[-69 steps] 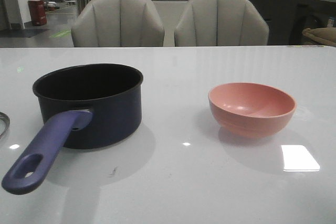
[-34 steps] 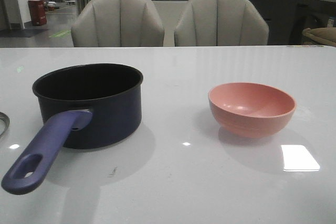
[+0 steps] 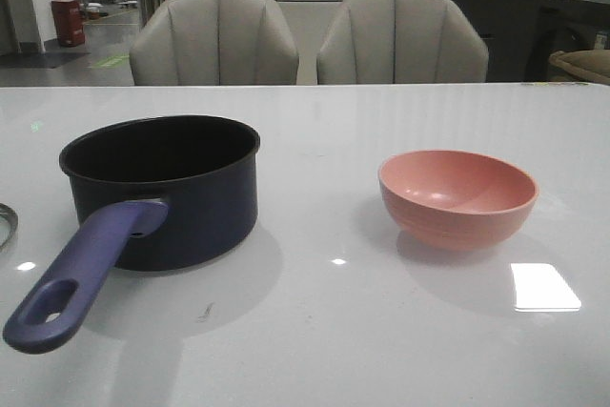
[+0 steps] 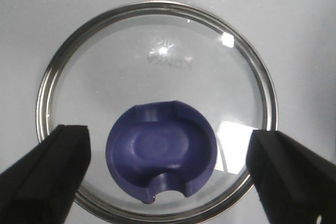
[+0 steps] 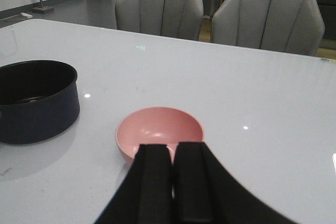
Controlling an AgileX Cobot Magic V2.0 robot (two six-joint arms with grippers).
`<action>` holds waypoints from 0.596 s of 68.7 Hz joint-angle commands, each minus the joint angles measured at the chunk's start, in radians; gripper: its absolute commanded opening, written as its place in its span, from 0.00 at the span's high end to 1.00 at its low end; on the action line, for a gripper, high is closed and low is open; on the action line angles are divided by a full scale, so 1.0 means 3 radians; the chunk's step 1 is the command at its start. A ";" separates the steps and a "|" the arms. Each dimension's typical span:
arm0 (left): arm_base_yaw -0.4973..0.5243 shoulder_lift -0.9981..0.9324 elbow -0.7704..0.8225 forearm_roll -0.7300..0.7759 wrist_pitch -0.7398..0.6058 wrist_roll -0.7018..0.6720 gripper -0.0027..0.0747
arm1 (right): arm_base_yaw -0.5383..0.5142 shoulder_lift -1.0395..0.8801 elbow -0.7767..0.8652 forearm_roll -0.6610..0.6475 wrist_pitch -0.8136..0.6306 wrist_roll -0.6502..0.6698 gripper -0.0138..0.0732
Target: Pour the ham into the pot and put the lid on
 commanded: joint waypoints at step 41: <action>0.0008 0.0170 -0.0097 -0.0207 0.0027 0.0069 0.19 | 0.0007 0.0030 -0.0091 0.0031 -0.0235 -0.0038 0.67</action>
